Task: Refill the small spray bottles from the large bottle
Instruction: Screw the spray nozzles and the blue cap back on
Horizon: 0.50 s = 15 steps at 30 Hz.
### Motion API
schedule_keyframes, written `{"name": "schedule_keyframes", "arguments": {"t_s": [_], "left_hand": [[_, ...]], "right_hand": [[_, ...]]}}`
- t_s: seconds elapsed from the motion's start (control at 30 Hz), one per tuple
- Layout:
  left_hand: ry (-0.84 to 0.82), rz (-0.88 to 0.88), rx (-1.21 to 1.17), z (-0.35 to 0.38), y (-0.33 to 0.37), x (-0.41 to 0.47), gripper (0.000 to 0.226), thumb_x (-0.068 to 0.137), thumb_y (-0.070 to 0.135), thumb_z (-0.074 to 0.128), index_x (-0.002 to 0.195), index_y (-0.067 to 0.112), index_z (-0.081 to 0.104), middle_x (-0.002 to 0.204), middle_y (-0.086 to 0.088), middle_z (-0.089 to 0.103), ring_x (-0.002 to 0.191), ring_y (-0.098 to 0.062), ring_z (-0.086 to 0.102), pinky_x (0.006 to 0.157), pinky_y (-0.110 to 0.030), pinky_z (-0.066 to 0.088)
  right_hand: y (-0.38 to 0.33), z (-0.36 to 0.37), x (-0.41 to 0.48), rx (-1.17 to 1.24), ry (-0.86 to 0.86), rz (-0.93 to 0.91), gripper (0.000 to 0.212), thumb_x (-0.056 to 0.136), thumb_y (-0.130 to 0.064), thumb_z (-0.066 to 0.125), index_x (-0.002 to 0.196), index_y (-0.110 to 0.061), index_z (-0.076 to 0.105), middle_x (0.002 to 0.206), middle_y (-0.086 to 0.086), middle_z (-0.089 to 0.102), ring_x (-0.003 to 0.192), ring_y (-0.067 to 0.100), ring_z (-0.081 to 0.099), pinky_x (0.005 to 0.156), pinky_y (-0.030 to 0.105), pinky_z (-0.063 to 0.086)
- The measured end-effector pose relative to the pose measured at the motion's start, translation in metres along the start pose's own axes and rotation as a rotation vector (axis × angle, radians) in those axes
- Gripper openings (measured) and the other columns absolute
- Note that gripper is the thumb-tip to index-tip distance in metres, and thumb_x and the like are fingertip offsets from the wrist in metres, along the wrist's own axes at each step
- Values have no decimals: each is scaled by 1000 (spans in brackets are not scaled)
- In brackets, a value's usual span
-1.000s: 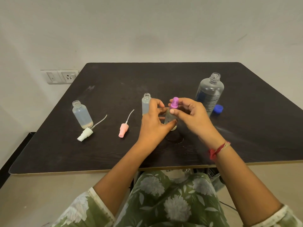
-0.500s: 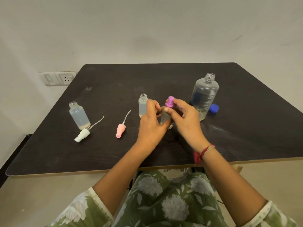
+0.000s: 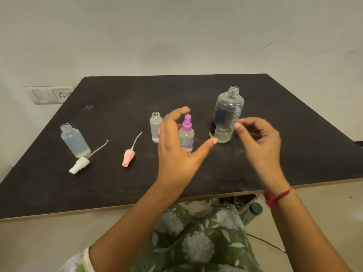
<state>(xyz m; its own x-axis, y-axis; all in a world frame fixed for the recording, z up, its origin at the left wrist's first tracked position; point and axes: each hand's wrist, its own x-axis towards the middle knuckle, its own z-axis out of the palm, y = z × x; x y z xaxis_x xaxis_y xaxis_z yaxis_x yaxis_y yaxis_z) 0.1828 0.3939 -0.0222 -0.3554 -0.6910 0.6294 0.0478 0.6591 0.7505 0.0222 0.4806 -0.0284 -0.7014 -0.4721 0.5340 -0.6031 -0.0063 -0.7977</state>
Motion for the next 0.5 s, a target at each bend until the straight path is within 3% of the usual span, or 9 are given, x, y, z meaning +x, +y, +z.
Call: {"name": "schedule_keyframes", "arguments": {"t_s": [0.07,0.13,0.2,0.33,0.43,0.5], "left_hand": [[-61,-16,-57,12,11,-2,64,74,26,80,127,24,44,125,15,47,124,-12,47,103,-28,43],[-132,-53,-87,26,15,-2,63,77,24,79,129,25,43,127,18,45,128,-7,42,104,-16,36],[-193,-84,-92,41,14,-1,67,78,24,77,135,23,41,132,16,43,129,3,36,101,-4,28],[-255,-161,-27,63,11,3,82,81,29,75,146,22,27,149,2,31,137,-3,26,97,6,18],[-269,-251,-28,73,8,7,88,81,29,76,149,20,21,152,1,25,133,0,24,95,5,17],[-276,-299,-39,76,6,9,93,80,29,76,151,19,17,155,0,21,139,-5,21,107,-9,20]], "right_hand": [[15,-16,10,-68,31,66,7,85,-16,67,92,-15,69,94,7,68,85,14,64,80,30,53],[31,-27,22,-191,-2,154,18,82,-18,70,99,-18,66,105,8,66,88,14,61,84,32,52],[43,-31,34,-352,-111,232,35,79,-22,73,112,-18,62,117,8,61,101,18,58,91,35,48],[53,-23,52,-519,-307,270,60,79,-27,74,133,-13,51,134,12,51,123,28,49,102,38,40],[59,-13,63,-587,-386,261,65,79,-30,73,136,-12,48,136,13,50,125,32,47,103,38,39],[63,-8,67,-632,-412,257,62,80,-31,72,135,-11,49,134,13,52,124,32,47,100,37,39]]}}
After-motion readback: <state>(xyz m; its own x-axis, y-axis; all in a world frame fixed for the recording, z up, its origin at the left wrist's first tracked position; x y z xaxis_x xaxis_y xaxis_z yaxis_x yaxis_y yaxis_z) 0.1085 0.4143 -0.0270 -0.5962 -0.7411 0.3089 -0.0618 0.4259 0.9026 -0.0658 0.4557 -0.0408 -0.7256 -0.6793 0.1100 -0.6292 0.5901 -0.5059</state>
